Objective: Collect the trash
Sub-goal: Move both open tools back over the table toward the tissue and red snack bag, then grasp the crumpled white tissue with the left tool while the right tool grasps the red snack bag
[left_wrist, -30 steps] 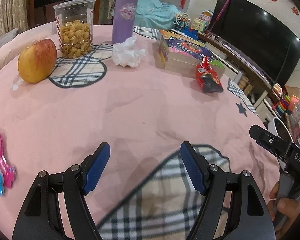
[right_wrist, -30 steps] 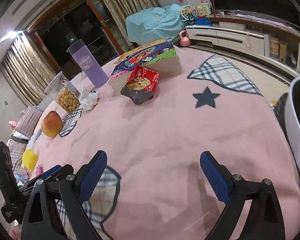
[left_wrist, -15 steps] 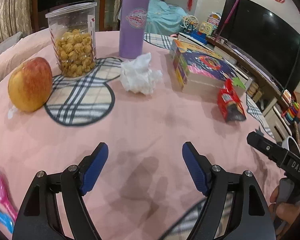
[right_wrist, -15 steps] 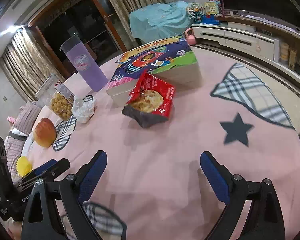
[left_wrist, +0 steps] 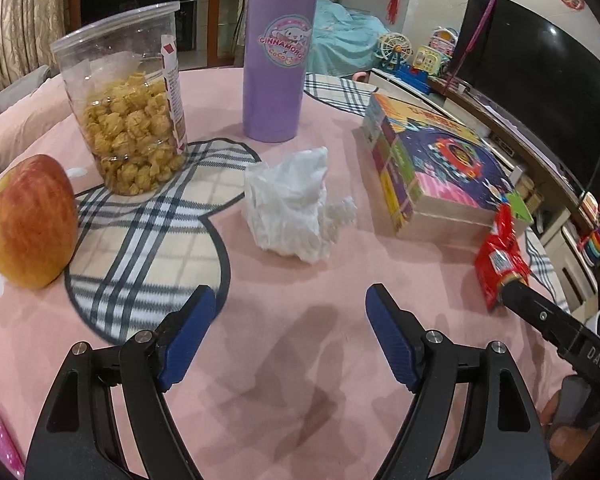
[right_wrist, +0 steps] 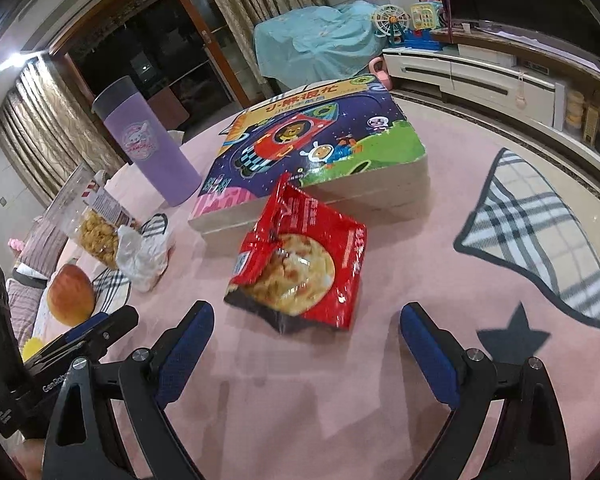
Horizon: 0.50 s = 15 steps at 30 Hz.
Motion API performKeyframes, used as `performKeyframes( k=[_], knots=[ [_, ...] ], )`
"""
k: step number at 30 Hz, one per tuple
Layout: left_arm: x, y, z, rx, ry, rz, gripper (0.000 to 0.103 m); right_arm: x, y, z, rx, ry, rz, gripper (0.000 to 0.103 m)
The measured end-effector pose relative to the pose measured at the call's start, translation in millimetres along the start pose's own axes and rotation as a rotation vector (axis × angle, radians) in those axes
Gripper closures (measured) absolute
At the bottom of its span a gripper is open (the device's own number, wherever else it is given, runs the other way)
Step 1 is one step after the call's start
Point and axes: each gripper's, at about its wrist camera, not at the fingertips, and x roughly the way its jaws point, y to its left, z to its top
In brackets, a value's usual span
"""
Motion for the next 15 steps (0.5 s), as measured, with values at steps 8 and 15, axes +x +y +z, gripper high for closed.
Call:
performKeyframes(
  k=[8,15],
  knots=[
    [17.1,-1.4,15.4,-0.002,-0.003,0.015,0.023,11.8,-1.9,7.1,0.008,-0.009,-0.001,0.008],
    [27.7,1.6,21.1,-0.025,-0.015,0.034,0.027,13.8,-5.2,10.1,0.018,-0.022,0.002,0.009]
  ],
)
